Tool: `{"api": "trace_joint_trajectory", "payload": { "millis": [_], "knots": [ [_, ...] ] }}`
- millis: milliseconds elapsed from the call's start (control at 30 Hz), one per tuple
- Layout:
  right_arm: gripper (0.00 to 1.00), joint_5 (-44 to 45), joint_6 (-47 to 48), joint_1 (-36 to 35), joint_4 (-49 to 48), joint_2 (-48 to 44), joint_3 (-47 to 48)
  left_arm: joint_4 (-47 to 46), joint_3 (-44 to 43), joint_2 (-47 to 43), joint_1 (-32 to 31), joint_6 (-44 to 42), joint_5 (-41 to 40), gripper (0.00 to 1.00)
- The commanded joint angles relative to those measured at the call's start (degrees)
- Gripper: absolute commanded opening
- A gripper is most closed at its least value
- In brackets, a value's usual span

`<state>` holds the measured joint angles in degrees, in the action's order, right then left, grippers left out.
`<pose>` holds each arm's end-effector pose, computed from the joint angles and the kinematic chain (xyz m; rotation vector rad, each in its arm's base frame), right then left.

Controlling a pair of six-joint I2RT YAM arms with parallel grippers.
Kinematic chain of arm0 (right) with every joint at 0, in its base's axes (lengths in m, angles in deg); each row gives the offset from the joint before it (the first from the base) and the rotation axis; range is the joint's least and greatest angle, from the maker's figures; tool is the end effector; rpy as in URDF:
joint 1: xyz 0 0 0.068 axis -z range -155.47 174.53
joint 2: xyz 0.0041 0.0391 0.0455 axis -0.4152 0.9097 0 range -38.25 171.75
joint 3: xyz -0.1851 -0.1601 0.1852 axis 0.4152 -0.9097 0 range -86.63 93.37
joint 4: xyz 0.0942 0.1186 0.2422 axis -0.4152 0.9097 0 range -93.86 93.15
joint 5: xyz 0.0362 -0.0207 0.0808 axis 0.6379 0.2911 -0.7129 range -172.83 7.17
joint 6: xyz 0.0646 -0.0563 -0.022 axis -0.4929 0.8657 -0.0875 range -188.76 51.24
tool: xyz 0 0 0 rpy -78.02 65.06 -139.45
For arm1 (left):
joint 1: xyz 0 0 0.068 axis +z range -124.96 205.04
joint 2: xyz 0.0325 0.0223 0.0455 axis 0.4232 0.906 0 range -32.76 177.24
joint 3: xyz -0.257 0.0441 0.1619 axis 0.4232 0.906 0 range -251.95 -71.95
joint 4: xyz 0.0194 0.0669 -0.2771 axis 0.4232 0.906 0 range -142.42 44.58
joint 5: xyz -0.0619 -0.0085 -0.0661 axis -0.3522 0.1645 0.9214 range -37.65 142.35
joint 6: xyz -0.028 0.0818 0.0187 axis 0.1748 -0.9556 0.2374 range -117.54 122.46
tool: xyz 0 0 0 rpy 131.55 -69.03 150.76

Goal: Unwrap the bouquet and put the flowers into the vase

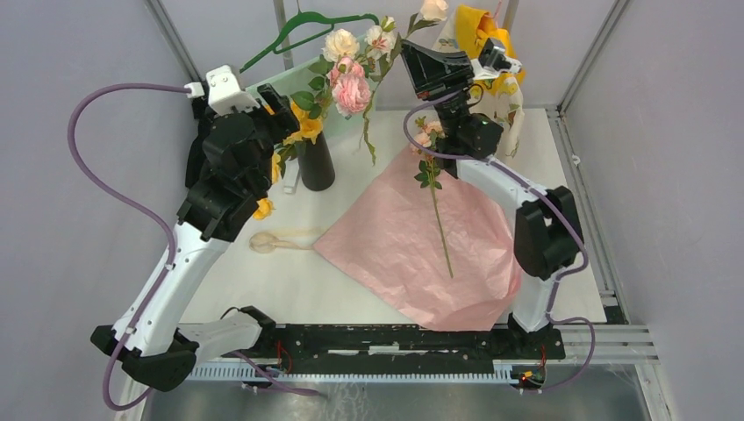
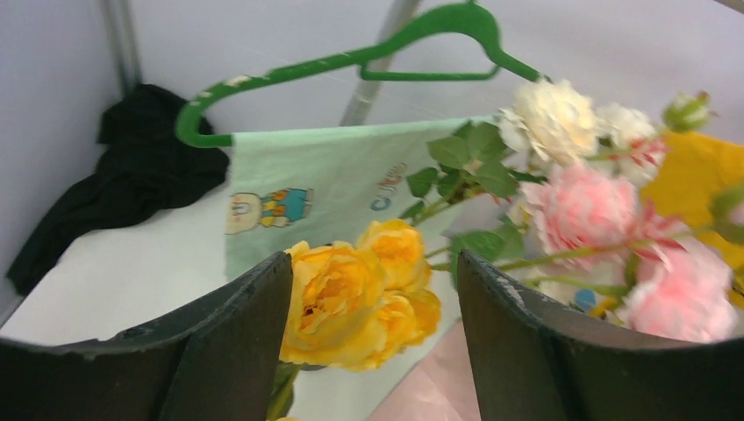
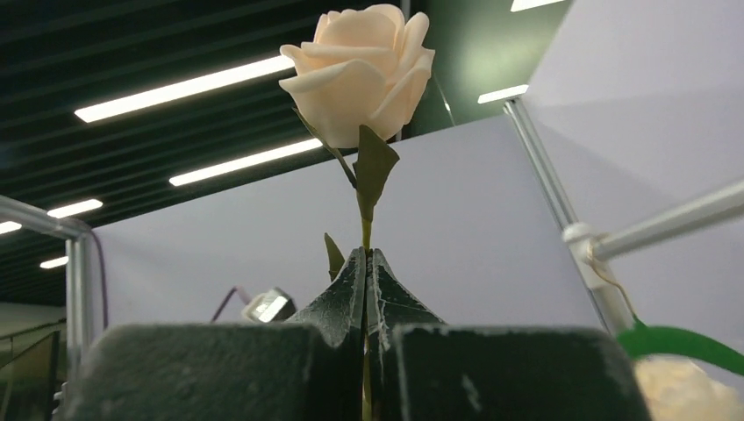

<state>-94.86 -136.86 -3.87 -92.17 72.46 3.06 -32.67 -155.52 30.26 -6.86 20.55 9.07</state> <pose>0.3952 0.2323 0.4914 -0.0689 0.5007 1.6947 0.2391 -0.0852 0.5331 -0.4044 1.5082 -0.0998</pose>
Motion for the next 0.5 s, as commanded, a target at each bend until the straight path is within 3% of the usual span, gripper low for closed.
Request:
{"api": "trace_joint_trajectory", "payload": {
  "millis": [0,133,300,467],
  "knots": [
    [0.00,-6.0,2.7,-0.4,-15.5,-9.5,-4.5,0.0,-3.9,2.2,-0.2,-4.0,16.9,0.72],
    [0.00,-7.3,4.3,-0.5,-13.0,-11.7,-5.8,1.9,-5.3,6.1,-1.2,-7.9,30.6,0.68],
    [0.00,-8.4,6.0,-0.4,-11.4,-13.2,-7.1,3.6,-5.9,11.4,-3.0,-11.3,35.0,0.61],
    [0.00,-9.1,9.0,-0.3,-8.4,-14.9,-8.8,1.3,-3.5,10.5,-4.1,-13.1,39.1,0.57]
  ]
}}
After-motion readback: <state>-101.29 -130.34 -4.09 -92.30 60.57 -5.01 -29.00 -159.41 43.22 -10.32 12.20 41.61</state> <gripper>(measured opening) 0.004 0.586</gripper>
